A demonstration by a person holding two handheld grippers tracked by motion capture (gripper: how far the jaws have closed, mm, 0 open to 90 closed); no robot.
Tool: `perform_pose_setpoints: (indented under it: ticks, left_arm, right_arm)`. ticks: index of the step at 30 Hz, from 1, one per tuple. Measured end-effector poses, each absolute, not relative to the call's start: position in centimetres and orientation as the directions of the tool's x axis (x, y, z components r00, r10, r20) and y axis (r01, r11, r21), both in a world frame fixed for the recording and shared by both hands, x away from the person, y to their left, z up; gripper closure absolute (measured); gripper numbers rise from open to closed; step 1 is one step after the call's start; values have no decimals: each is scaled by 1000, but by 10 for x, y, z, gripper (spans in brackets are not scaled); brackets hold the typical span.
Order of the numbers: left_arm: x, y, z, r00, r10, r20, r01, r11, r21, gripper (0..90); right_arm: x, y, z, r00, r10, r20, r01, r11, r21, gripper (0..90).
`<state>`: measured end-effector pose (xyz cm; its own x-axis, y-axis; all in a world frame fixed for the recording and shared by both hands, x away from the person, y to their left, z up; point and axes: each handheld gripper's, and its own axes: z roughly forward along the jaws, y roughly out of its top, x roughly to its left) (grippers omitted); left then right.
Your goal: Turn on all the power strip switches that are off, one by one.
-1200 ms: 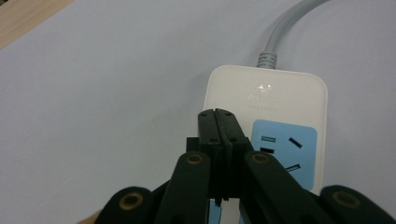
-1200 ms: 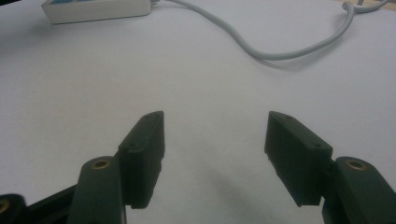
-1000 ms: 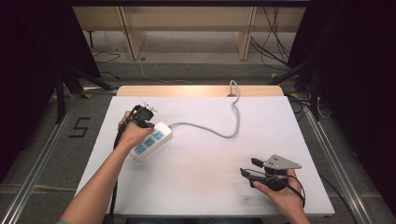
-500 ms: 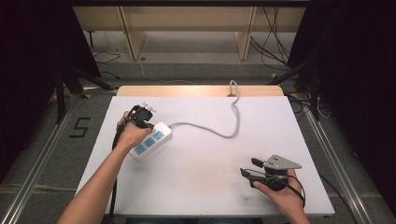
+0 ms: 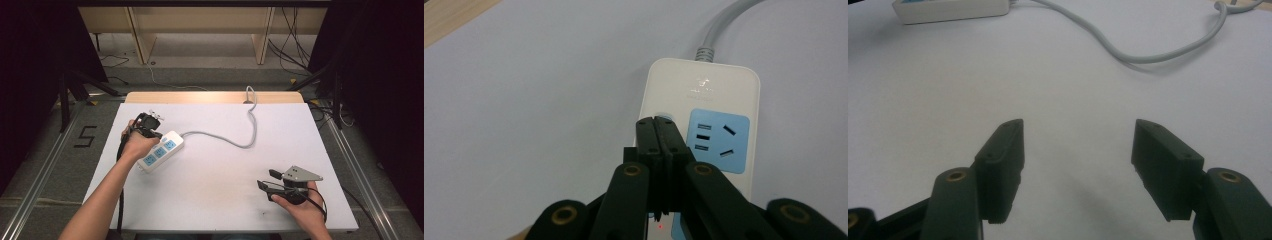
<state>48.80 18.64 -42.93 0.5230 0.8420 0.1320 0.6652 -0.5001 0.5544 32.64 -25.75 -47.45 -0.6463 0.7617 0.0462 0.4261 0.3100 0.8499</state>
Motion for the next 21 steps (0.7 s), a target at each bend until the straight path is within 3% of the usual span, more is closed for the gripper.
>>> perform_pose_setpoints:
  ticks: [21]
  left_arm:
    - [479, 200, -428, 513, 850, 122, 682, -490, 543, 898]
  right_arm:
    - [326, -257, -475, -647, 761, 47, 426, 310, 850, 390]
